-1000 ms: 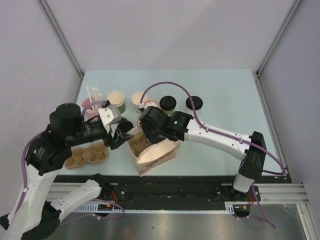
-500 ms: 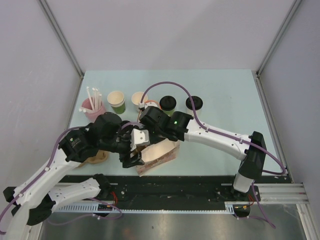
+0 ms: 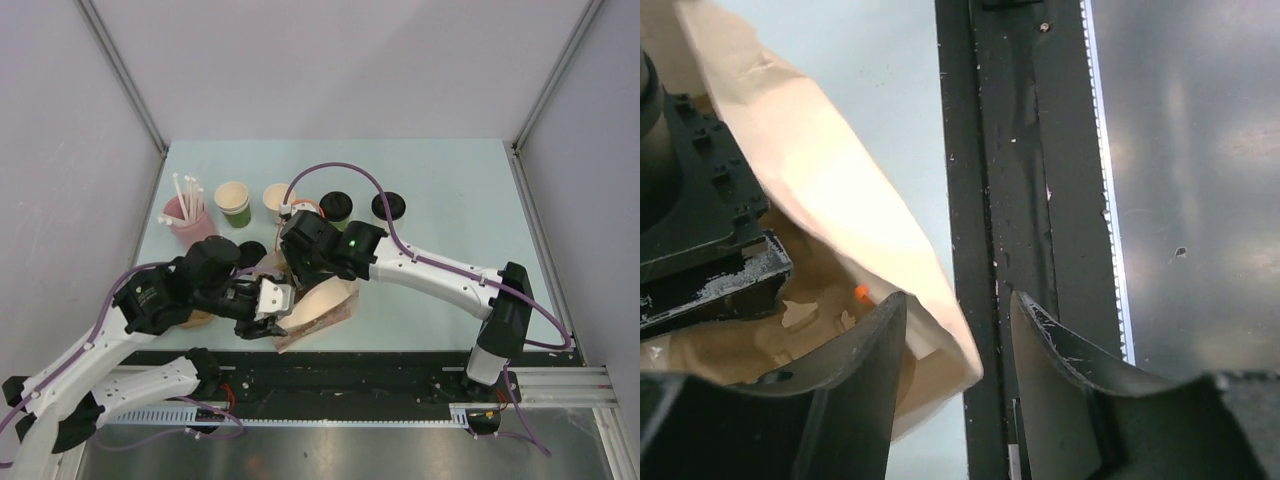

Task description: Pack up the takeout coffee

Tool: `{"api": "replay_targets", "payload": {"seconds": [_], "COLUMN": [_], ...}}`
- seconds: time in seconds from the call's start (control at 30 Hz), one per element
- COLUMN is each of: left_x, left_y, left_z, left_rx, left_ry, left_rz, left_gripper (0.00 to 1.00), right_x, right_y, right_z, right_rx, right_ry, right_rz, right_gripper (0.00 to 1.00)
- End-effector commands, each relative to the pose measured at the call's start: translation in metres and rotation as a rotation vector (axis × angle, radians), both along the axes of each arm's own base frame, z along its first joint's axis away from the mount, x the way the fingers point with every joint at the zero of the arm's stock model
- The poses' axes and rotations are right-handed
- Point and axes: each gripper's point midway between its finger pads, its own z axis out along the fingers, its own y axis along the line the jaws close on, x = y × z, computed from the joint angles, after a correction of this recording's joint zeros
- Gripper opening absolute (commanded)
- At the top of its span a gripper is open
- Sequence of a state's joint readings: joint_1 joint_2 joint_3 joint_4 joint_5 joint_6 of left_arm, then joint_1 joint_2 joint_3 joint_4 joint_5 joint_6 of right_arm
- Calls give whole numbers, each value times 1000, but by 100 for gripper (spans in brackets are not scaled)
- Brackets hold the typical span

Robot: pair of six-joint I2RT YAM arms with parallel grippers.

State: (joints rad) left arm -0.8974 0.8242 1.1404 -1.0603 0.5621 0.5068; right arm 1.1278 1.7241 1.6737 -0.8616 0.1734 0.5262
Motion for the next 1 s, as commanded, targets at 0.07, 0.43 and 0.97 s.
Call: {"api": "replay_targets", "payload": {"seconds": [0.07, 0.43, 0.97], "left_x": [-28, 90, 129], "left_y": [-7, 32, 38], "left_z": [31, 81, -2], "left_rx": [-121, -48, 146], "left_ry": [8, -184, -39], "left_rz": [-158, 539, 600], "left_gripper": [56, 60, 34], "right_x": [6, -4, -22], "right_y": [-6, -8, -1], "right_z": [-10, -15, 0], "right_rx": [-11, -37, -27], "right_ry": [2, -14, -68], "right_rz": [-57, -37, 46], "right_gripper": [22, 21, 21]}}
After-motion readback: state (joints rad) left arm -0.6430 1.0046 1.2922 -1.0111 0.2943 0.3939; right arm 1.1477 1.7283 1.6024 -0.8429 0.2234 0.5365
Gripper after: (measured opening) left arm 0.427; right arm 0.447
